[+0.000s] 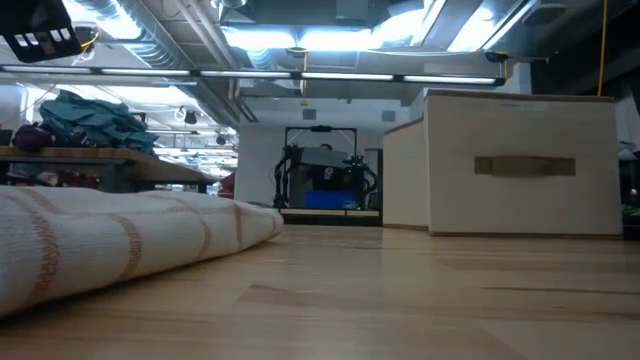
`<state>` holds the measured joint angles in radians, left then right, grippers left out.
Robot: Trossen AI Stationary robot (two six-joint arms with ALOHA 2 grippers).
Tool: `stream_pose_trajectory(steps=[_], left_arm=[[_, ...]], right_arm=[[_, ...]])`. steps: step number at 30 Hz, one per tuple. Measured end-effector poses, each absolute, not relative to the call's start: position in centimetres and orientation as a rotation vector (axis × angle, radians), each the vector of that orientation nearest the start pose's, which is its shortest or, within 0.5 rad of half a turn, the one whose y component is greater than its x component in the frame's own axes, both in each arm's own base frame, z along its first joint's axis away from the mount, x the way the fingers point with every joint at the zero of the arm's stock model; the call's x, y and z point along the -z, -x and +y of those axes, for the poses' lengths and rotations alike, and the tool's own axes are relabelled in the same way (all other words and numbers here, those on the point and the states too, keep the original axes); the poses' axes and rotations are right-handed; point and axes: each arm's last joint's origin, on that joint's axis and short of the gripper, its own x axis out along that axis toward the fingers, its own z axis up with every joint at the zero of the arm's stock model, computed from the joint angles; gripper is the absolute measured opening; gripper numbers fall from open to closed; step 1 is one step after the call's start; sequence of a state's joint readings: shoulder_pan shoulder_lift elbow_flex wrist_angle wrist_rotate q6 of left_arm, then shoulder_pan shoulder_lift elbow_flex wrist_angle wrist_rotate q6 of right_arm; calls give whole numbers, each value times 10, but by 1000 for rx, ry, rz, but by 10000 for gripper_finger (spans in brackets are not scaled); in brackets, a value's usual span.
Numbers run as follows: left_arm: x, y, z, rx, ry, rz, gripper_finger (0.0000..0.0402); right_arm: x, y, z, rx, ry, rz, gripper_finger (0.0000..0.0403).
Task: Fold towel
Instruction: Stack the folded white kitchen towel on top of the folded gray kitchen towel
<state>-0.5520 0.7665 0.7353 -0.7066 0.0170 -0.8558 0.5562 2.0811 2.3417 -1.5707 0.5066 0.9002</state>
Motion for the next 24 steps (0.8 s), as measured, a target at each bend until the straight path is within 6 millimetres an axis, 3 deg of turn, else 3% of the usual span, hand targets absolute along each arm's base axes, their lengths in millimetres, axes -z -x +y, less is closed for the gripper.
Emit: stream_pose_trajectory(steps=[9,15,19,24], left_arm=[[-274,-127,-77,160,588,870,208],[-274,-128,-75,115,547,830,208],[-274,-128,-75,124,525,827,208],[-275,-129,-76,141,503,812,208]], right_arm=[[-450,-283,152,457,31,718,117],[-487,-239,122,507,98,579,117],[-484,-214,106,529,89,578,117],[-441,-181,84,666,-23,578,117]])
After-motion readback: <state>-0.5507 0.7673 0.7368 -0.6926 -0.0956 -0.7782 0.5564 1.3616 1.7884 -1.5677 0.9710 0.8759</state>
